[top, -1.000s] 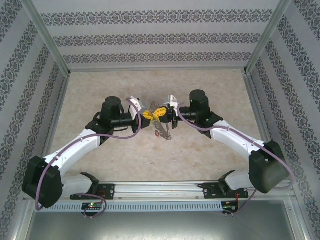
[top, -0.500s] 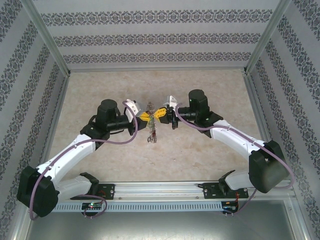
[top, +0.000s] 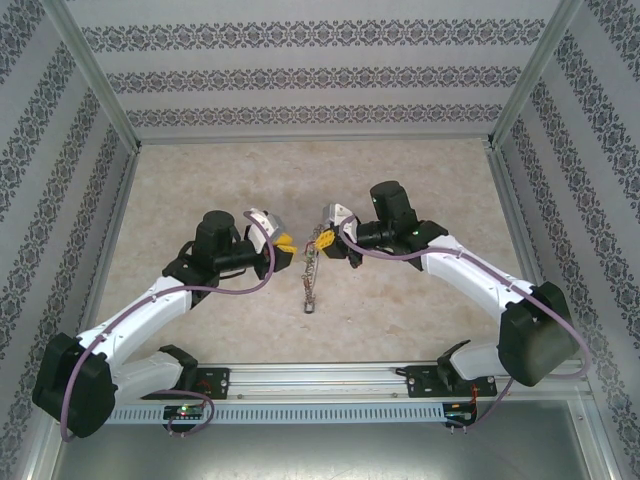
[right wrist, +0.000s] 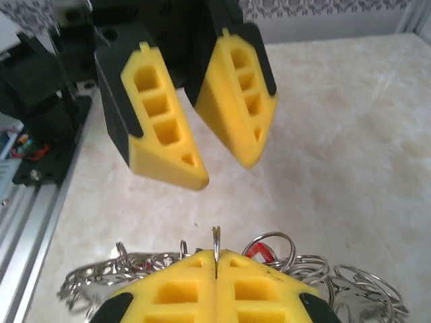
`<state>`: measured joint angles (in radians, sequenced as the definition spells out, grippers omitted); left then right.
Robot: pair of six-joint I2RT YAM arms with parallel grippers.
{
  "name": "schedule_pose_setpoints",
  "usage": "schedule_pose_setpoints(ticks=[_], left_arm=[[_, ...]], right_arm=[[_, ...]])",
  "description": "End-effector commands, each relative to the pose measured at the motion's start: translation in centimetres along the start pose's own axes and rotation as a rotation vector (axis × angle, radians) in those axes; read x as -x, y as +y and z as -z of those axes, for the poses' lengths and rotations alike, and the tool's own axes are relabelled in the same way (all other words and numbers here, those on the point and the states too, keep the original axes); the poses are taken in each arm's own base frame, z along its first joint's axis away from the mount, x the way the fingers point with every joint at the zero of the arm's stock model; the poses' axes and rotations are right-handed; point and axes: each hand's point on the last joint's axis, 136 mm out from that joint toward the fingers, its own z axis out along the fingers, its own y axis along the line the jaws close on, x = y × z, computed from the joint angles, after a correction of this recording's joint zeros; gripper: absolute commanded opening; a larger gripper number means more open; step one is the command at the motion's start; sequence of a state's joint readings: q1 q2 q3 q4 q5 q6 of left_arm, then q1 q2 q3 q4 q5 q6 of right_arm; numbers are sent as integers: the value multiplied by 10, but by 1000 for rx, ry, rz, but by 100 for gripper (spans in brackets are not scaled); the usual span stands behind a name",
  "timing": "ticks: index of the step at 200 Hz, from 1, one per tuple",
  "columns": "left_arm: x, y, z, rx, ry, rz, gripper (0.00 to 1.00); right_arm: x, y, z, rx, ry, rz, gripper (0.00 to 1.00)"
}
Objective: Put the keys on the keyring
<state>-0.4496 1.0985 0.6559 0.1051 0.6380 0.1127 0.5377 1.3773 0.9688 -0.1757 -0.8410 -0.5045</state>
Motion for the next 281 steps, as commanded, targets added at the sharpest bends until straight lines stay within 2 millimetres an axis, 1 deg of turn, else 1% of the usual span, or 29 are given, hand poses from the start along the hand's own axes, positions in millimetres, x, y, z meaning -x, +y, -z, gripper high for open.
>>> schedule_pose_setpoints(ticks=[1,13,28,62,84,92,104,115,148,164,180,190,208,220,258,281], left_arm=[[5,14,2,77,-43,43,46],[2,22,2,119,-47,95,52],[-3,25,-1,130,-41,144,55],[-10,4,-12,-16,-39,206,61],[-17,-7,-27,-72,-8,254,66],[-20,-10,-33,-81,9,265,70],[-25,-18,-44,-111,40,282,70],[-30,-21,-54,-118,65,301,70],[-41,-19,-77,-106,108,351,70],[-46,-19,-83,-99,140,358,71],[-49,-13,-85,-61,168,370,70],[-52,-8,-85,-31,182,365,67],[-58,1,-83,28,190,366,52],[-61,1,-82,35,199,366,45],[-66,-3,-82,14,231,389,45],[-69,-2,-82,20,252,398,42]], right_arm=[[-18,2,-1,-18,148,45,0],[-30,2,-5,-27,208,22,0],[-36,-1,-9,-52,229,-22,0],[-46,-18,-15,-144,255,-120,0],[-50,-28,-19,-191,273,-166,0],[-51,-32,-19,-206,273,-184,0],[-52,-37,-20,-232,270,-205,0],[-53,-41,-21,-254,266,-227,0],[-54,-50,-23,-276,249,-269,0],[-56,-53,-25,-278,249,-281,0],[-59,-56,-27,-286,242,-297,0],[-60,-59,-28,-293,233,-309,0],[-57,-62,-31,-295,212,-316,0],[-57,-64,-32,-301,200,-323,0],[-54,-76,-30,-351,165,-346,0],[-52,-83,-27,-380,145,-366,0]])
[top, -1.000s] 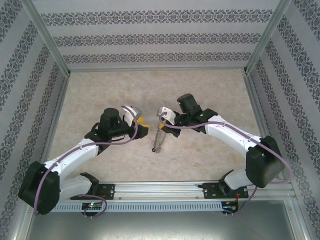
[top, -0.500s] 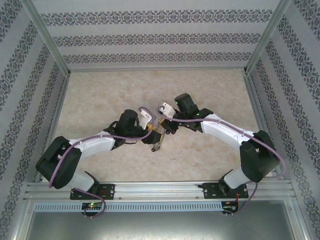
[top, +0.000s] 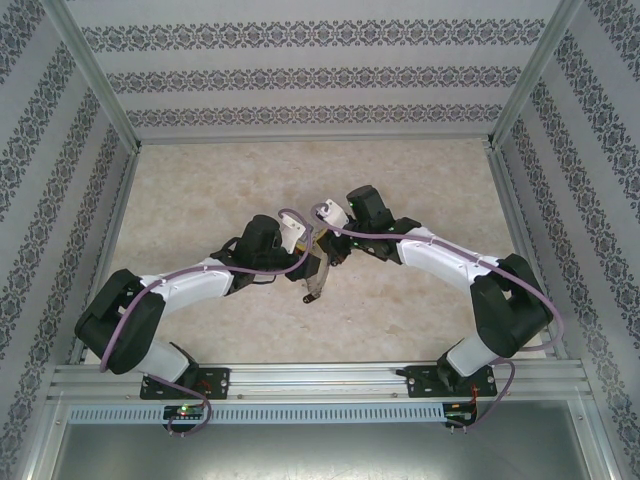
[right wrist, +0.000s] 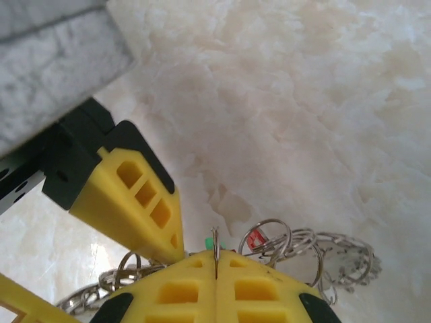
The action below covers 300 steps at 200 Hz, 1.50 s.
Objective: Put the keys on the keyring
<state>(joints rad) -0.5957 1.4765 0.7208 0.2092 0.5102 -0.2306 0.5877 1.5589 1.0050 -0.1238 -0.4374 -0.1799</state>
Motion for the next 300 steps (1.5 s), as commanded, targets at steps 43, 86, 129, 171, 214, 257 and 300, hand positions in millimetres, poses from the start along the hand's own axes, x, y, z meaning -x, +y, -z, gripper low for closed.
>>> schedule_pose_setpoints(ticks=[43,86,129,171,214,257,300], left_arm=[[-3,7,-6,49,67,53,35],[-3,25,-10,142,91,62,33],[3,31,-8,163,88,59,15],[6,28,-5,145,87,55,0],[27,20,8,104,9,121,0],[55,6,24,25,-76,190,0],[77,-14,38,-77,-121,219,0]], right_arm=[[21,-20,0,-65,-95,-63,0],[14,-18,-2,-69,-78,-67,0],[5,-19,-3,-80,-58,-60,0],[4,-15,0,-66,-71,-21,6],[10,-8,32,-48,-176,11,39],[8,-11,80,-88,-287,-135,55],[-13,-49,112,-77,-324,-731,56]])
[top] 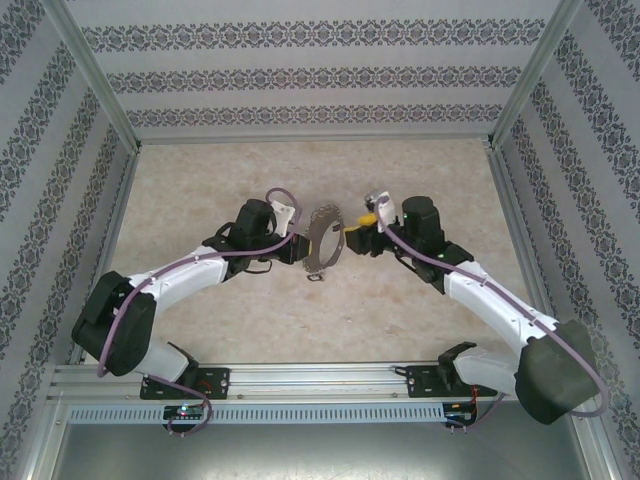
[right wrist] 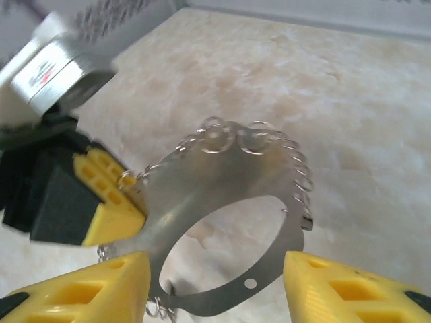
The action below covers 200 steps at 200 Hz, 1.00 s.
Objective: Put the keys on the keyring
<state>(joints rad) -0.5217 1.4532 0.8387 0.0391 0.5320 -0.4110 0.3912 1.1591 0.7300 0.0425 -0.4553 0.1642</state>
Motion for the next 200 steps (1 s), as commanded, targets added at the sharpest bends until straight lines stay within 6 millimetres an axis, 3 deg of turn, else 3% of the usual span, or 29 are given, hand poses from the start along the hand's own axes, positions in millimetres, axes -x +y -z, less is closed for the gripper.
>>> schedule_pose_setpoints(ticks=[1,19,66,90,143,175,200], left_arm=[[38,-37,20,-128,-102,-11,0],[45,-43,27,-152,-131,5,0],[58,-54,34,-212,-162,63,0],[65,-58,36,-240,-187,85,0],[75,-78,43,-337,-209,53,0],[78,-80,42,-353,-205,68,0],[77,-71,36,-328,-206,91,0]], right_arm=[[-10,-25,12,1,16,-435,56],[-16,-27,10,60,30,-636,64],[-25,0,5,207,91,-723,67],[-34,-1,2,209,115,-752,69],[-12,6,-14,317,81,-728,69],[4,17,-21,400,90,-711,58],[11,24,-24,433,98,-702,33]])
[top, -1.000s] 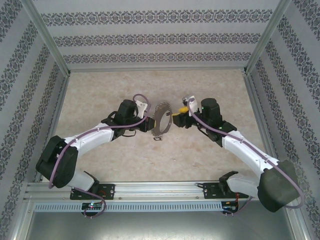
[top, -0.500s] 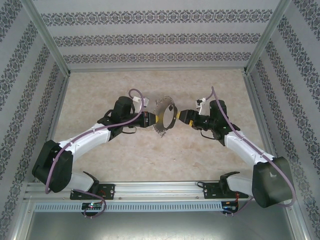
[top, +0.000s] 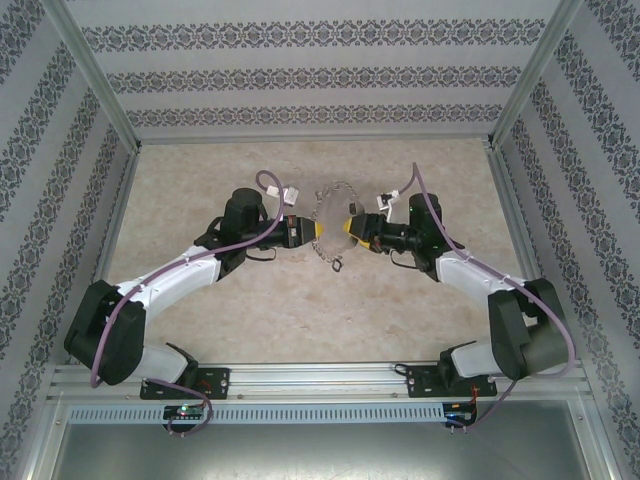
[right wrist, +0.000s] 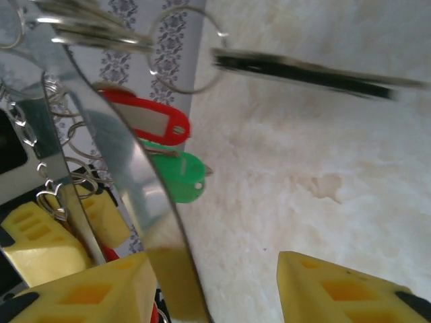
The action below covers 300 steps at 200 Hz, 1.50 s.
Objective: Put the keys on the keyring
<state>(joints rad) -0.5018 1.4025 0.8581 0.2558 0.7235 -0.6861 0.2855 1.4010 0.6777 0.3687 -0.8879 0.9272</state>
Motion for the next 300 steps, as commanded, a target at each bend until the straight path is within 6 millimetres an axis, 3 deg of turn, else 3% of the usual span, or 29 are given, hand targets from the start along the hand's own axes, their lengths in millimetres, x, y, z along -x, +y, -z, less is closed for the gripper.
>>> schedule_pose_setpoints(ticks=[1,15,32,45,71,105,136,158,187,233,244,258,272,283,300], left_arm=[[28,-16,2,-56,-73,-43,0],[28,-5,1,-19,-80,-18,7],[31,16,6,71,-92,7,20],[34,28,13,113,-120,26,37],[40,47,33,179,-159,42,56],[41,70,64,279,-202,61,60],[40,84,84,384,-213,42,64],[40,90,92,410,-232,44,64],[44,96,101,451,-258,36,65],[49,102,120,514,-311,13,69],[50,104,129,553,-343,-4,75],[47,109,144,623,-382,-13,99],[47,109,160,679,-430,-28,100],[47,109,171,711,-456,-34,100],[44,113,181,760,-456,-34,100]], right_arm=[[8,35,-4,103,19,75,31],[9,31,-5,92,23,49,11],[7,20,-9,55,41,3,5],[6,10,-10,18,47,-31,0],[-2,-9,-7,-112,84,-57,0],[-8,-18,4,-306,167,-36,0],[-10,-3,18,-553,292,81,0],[-24,14,21,-680,456,175,0],[-36,8,40,-928,679,280,0],[-24,38,33,-985,645,506,0],[-17,43,39,-1046,643,584,0],[-10,47,52,-1127,673,691,0],[-6,50,64,-1170,702,749,0],[-7,55,64,-1128,713,770,0],[-22,75,43,-921,703,774,0]])
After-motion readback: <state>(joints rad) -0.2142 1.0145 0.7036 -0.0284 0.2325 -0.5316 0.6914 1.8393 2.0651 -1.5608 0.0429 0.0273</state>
